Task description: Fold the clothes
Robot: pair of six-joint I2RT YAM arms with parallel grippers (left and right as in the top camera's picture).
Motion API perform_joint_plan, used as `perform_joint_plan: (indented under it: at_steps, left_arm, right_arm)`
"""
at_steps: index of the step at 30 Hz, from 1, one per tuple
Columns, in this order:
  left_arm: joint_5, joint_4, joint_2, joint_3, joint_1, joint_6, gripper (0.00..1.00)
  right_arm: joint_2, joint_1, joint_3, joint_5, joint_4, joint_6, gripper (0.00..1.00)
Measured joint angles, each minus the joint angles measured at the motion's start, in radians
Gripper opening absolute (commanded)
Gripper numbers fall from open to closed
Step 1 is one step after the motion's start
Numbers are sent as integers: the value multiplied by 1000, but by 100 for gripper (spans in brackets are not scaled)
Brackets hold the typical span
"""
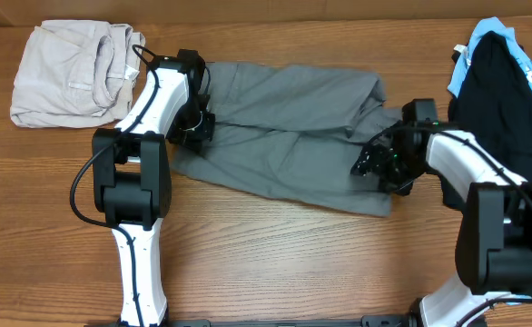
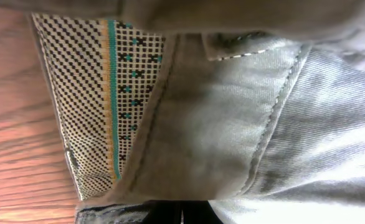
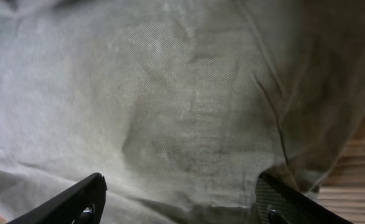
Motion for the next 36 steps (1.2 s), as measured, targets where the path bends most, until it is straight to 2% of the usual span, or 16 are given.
perform_joint_plan:
  at_steps: [9, 14, 19, 21, 26, 32, 36]
  left_arm:
    - [-101, -27, 0, 6, 0, 10, 4]
    - [-140, -184, 12, 100, 7, 11, 4]
    - [-159, -337, 13, 313, 12, 10, 5]
    - [-158, -368, 13, 396, 12, 9, 10]
    - [-139, -368, 13, 516, 12, 16, 47]
    - [-95, -288, 13, 525, 12, 35, 61]
    - [-81, -225, 13, 525, 12, 37, 66]
  right_arm:
    - [-21, 43, -35, -10, 8, 25, 75]
    - [-29, 51, -48, -42, -53, 17, 74]
    - [-80, 64, -94, -38, -105, 12, 75]
    - [-116, 64, -105, -31, -113, 10, 78]
    - [-253, 85, -101, -10, -71, -5, 85]
    - [-288, 128, -89, 14, 102, -15, 85]
    - [-252, 150, -87, 53, 229, -17, 85]
